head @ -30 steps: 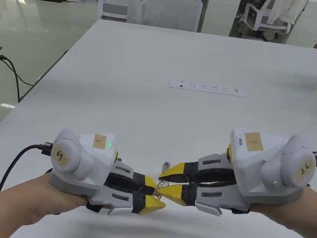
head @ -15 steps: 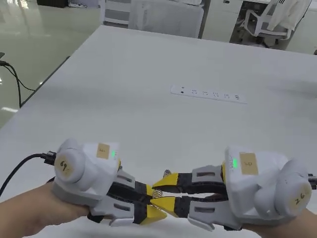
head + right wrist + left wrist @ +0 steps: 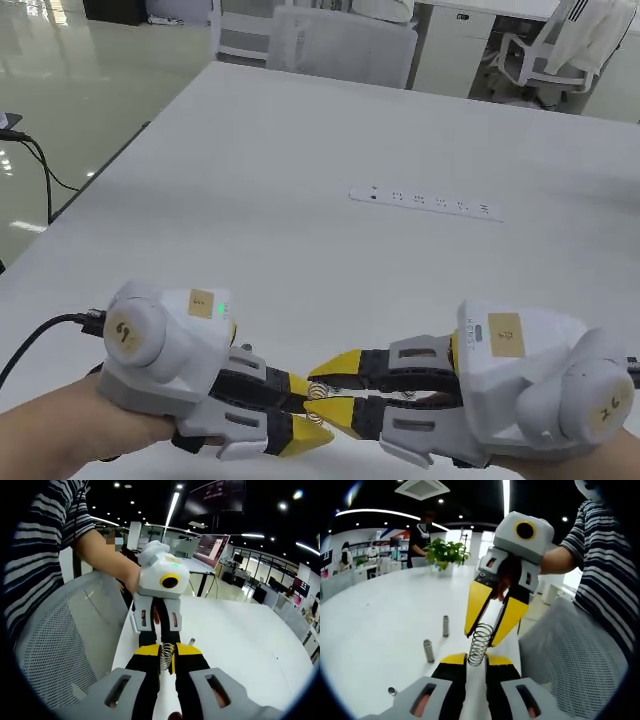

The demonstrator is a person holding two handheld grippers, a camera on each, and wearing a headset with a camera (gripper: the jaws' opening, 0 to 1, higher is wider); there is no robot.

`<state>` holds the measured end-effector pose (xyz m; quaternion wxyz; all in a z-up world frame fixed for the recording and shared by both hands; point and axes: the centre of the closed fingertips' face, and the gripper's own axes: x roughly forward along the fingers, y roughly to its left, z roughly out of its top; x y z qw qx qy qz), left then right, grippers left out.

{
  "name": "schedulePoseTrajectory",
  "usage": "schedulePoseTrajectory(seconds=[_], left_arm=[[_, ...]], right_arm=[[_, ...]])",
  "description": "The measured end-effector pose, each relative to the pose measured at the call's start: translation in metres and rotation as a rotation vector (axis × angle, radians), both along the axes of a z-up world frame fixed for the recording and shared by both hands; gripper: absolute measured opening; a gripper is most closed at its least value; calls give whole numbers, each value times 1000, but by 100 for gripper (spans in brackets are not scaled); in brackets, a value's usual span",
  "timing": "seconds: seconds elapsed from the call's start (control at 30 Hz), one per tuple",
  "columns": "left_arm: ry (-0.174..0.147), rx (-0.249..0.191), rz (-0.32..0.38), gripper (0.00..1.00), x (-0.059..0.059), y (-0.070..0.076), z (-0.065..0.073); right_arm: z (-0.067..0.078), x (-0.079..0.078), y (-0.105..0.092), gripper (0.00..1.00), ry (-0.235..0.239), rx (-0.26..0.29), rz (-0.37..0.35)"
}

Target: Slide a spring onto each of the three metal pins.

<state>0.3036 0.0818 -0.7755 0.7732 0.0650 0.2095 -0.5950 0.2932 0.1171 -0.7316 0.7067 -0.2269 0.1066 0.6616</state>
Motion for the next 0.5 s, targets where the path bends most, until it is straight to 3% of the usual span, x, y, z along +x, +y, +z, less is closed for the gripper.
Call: schedulePoseTrajectory(seconds=[0.33,0.43,0.5], left_arm=[[8,6,33,11,2,9,2],[39,-6,39,15,0,12,3],[27,-2,44,16,0,14,4]], right_arm=[[-2,5,-4,7,-6,-6,-29],[-3,6,-5,7,-7,-10,-36],[-3,7,-6,7,-7,-6,-44]])
